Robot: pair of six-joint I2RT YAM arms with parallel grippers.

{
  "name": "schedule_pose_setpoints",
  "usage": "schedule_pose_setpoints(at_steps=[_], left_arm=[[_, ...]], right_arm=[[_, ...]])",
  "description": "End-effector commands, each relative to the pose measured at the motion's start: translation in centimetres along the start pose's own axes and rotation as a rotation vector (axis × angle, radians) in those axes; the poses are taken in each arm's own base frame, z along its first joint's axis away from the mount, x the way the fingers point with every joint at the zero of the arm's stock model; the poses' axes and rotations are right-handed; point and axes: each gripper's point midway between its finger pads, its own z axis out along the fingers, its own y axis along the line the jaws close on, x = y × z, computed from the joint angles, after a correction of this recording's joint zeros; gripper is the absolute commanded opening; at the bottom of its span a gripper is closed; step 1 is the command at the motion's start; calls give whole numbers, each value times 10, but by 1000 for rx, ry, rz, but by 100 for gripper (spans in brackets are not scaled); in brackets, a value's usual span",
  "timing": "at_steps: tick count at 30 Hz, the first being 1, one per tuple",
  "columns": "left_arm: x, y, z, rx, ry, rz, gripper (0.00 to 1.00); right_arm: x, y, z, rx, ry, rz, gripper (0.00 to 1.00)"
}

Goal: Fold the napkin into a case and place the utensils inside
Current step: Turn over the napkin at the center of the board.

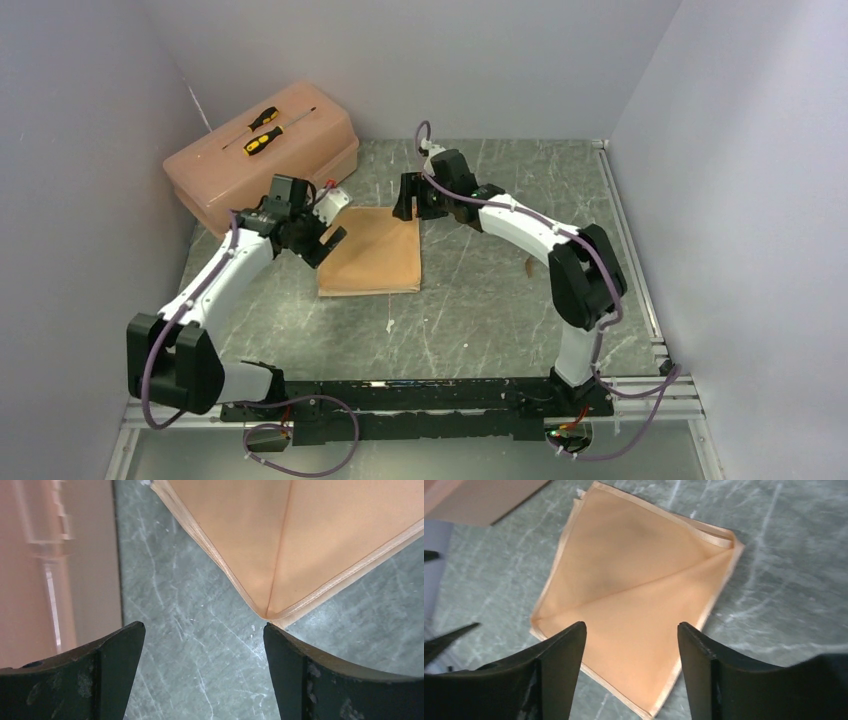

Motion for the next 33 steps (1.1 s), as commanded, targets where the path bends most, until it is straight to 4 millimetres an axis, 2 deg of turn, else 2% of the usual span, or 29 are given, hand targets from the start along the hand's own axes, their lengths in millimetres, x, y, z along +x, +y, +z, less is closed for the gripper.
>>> schedule_pose_setpoints(at_steps=[1, 3, 5, 8, 10, 12, 16, 21, 25, 30, 33], left_arm=[[-21, 0, -46, 9, -75, -38, 94], [-29, 4, -62, -8, -116, -36, 94], [-37, 11, -78, -48, -157, -39, 94], [-43, 12, -92, -47, -193, -31, 94], [-44, 8, -95, -18, -200, -23, 94], [-43, 3, -94, 10, -199, -20, 94], [-43, -3, -90, 43, -204, 4, 94], [-45, -22, -86, 152, -251, 39, 94], [-39, -27, -68, 185, -255, 39, 94], [-7, -42, -32, 237, -240, 134, 94], [17, -54, -10, 277, -190, 195, 94]], right_arm=[[-22, -12, -39, 149, -114, -177, 76], [-32, -11, -54, 195, -181, -236, 84], [-42, -2, -66, 168, -246, -270, 99], [-47, -9, -75, 179, -312, -259, 100], [-49, -3, -81, 117, -340, -294, 100], [-42, 12, -93, 28, -380, -387, 100], [-5, 30, -103, -64, -378, -627, 100], [54, 38, -89, -118, -178, -821, 99], [93, 47, -80, -152, -69, -976, 99], [119, 38, -72, -132, 71, -1123, 95], [134, 41, -68, -193, 125, -1140, 90]])
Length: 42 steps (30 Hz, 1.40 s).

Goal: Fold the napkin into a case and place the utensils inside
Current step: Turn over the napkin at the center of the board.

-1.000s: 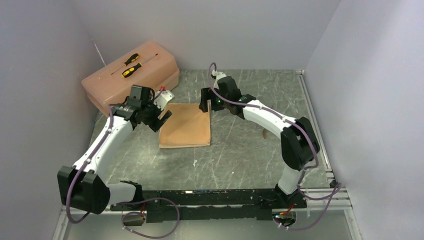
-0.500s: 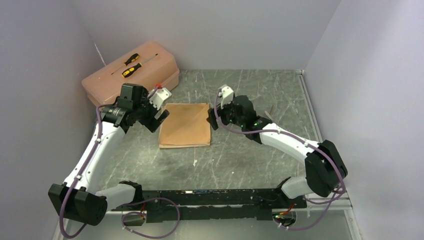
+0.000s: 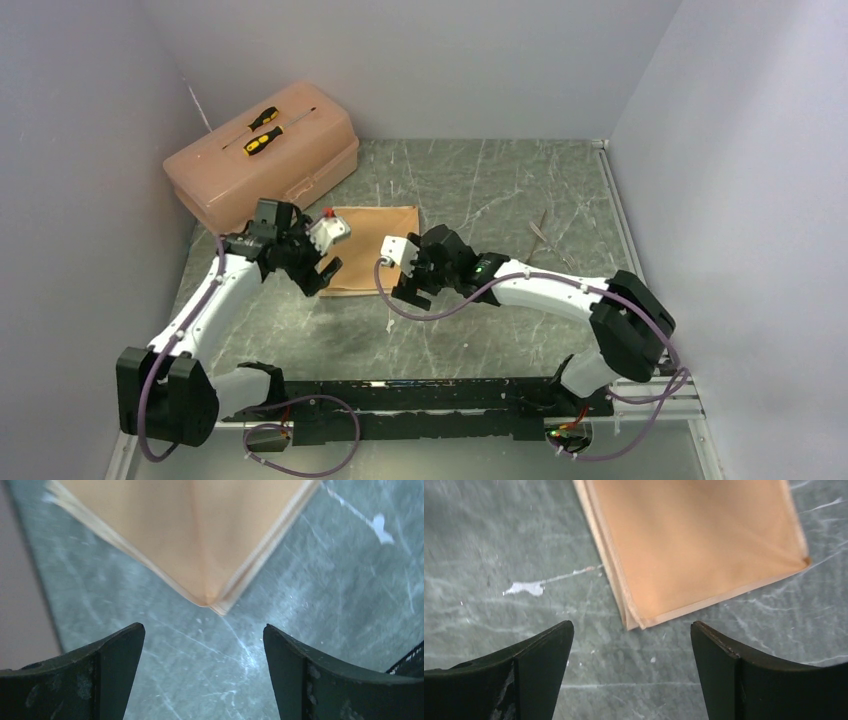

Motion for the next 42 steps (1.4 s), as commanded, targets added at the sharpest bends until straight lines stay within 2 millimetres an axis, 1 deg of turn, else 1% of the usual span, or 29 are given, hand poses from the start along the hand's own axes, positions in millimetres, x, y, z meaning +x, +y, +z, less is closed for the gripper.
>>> schedule_pose_setpoints(at_steps=[1, 2, 4, 5, 8, 10, 13, 14, 15, 17, 19, 24, 28, 29, 31, 32, 35, 38, 42], left_arm=[[17, -9, 24, 75, -1, 126, 94], [20, -8, 26, 79, 13, 135, 94], [21, -6, 24, 89, 35, 141, 94], [19, -4, 21, 98, 46, 137, 94], [8, 8, 9, 116, 26, 67, 94], [4, 15, 2, 137, -5, 1, 94], [12, 18, 0, 174, -12, -61, 94], [18, 17, 2, 188, -7, -67, 94], [22, 14, 3, 204, -6, -58, 94], [28, 12, 8, 213, -8, -20, 94], [31, 12, 12, 212, -19, 21, 94], [31, 3, 17, 241, -72, 125, 94], [44, -3, 22, 247, -67, 256, 94], [47, -5, 23, 246, -64, 293, 94], [49, -2, 26, 208, -67, 372, 94], [52, -6, 30, 200, -62, 420, 94], [50, -12, 40, 175, -53, 532, 93], [43, -17, 48, 165, -57, 586, 92], [47, -16, 62, 153, -31, 652, 92]], right_arm=[[3, 8, 5, -89, 46, -104, 87], [7, 13, 9, -117, 64, -110, 84], [18, 15, 22, -116, 101, -116, 82], [19, 14, 27, -113, 103, -116, 82], [23, 12, 39, -89, 89, -115, 82], [27, 11, 45, -77, 90, -123, 82], [37, 7, 52, -62, 119, -143, 78], [39, 6, 54, -57, 128, -150, 75], [41, 4, 57, -50, 139, -155, 69], [47, 2, 62, -57, 178, -152, 60], [52, 4, 65, -74, 201, -155, 56], [58, 7, 65, -66, 199, -138, 54], [64, 6, 65, -51, 207, -142, 52], [64, 5, 65, -44, 205, -143, 52], [61, -1, 66, -7, 202, -146, 48], [57, -2, 66, 5, 194, -143, 46], [49, -3, 66, 29, 152, -125, 43], [50, 0, 67, 33, 147, -115, 39], [48, 4, 67, 30, 139, -99, 32]])
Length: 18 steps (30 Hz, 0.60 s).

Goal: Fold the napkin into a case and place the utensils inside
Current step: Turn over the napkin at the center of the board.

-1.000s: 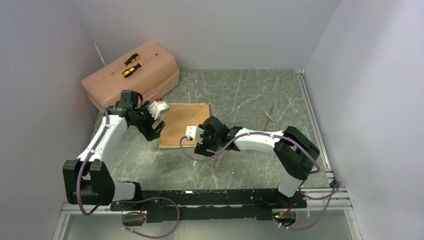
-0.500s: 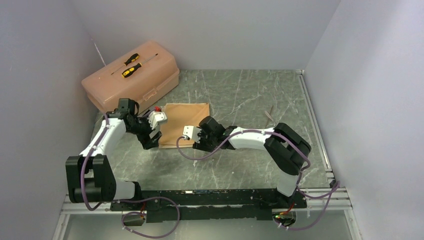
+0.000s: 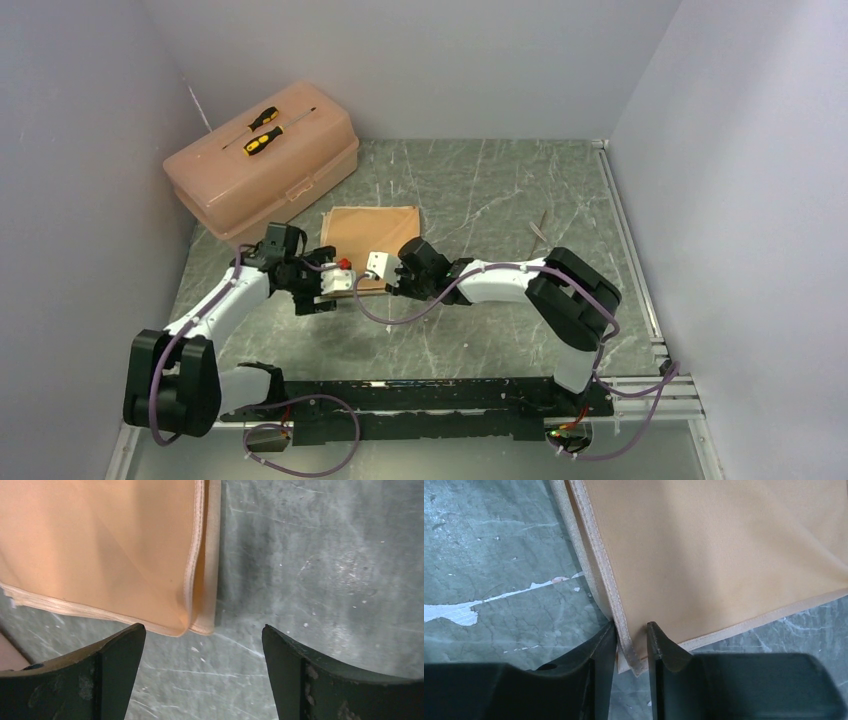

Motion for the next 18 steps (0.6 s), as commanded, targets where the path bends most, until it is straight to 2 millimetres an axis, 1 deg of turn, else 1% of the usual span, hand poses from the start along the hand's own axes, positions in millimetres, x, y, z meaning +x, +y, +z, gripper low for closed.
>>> schedule_pose_setpoints(at_steps=[1, 3, 5, 6, 11, 14, 16, 17, 18], left_arm=[[3, 20, 9, -59, 34, 116, 93], [6, 16, 14, -18, 52, 115, 94], [10, 15, 18, 2, 67, 113, 93], [11, 14, 20, 9, 72, 119, 92], [11, 4, 30, 38, 75, 154, 92], [15, 3, 39, 24, 94, 174, 90], [17, 2, 44, 27, 104, 168, 85], [17, 2, 45, 29, 106, 166, 80], [17, 3, 46, 29, 108, 166, 72]], right_arm=[[-12, -4, -4, 36, -46, 28, 29], [-13, -5, -6, 45, -54, 39, 22], [-16, -6, -8, 55, -71, 53, 19], [-18, -6, -9, 59, -85, 60, 18], [-19, -4, -9, 59, -102, 91, 15], [-16, 0, -9, 48, -102, 101, 15], [-12, 4, -10, 40, -101, 100, 16], [-7, 8, -11, 33, -95, 101, 18], [-5, 10, -13, 30, -95, 103, 21]])
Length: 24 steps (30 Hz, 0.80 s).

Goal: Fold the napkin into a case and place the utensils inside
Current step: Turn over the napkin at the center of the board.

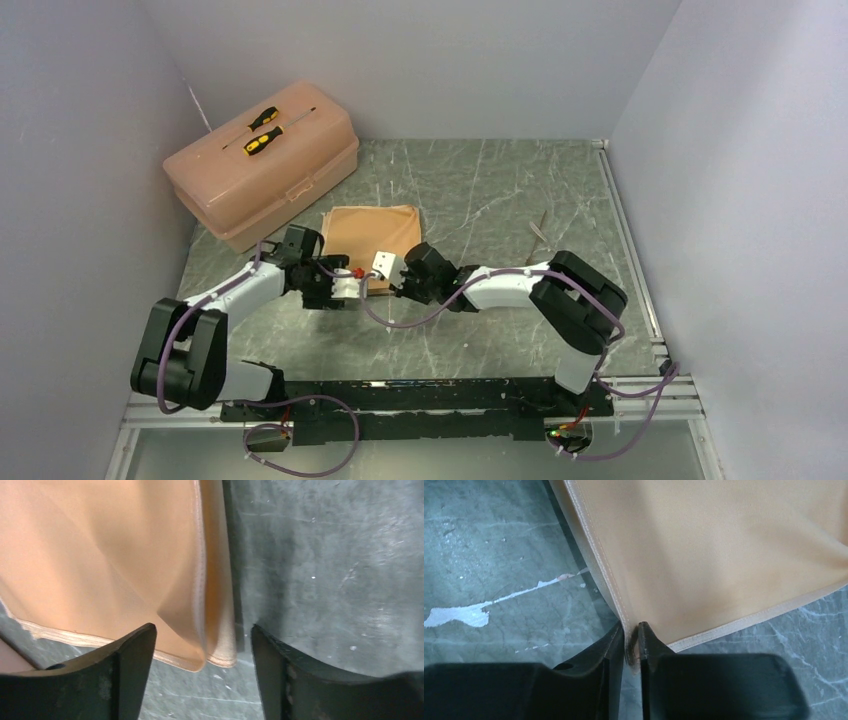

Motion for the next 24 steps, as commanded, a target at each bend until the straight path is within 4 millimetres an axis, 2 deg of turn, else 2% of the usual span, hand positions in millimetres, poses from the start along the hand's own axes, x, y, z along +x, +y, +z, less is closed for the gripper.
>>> schedule_pose_setpoints(at_steps=[1, 3, 4, 12, 19, 24], left_arm=[[8, -7, 14, 19, 36, 12, 62], [9, -7, 15, 25, 46, 11, 46], [8, -6, 14, 22, 46, 8, 43], [8, 8, 11, -23, 62, -24, 41], [6, 8, 8, -23, 66, -64, 35], [7, 9, 9, -44, 72, -81, 17]], right_arm=[[-4, 5, -12, -3, -51, 24, 26], [0, 6, -14, 8, -52, 24, 34], [2, 5, -14, 22, -52, 22, 36], [-2, 3, -11, 33, -76, -9, 43], [-4, 4, -6, 38, -97, 7, 39], [-13, 4, -8, 50, -164, 49, 42]])
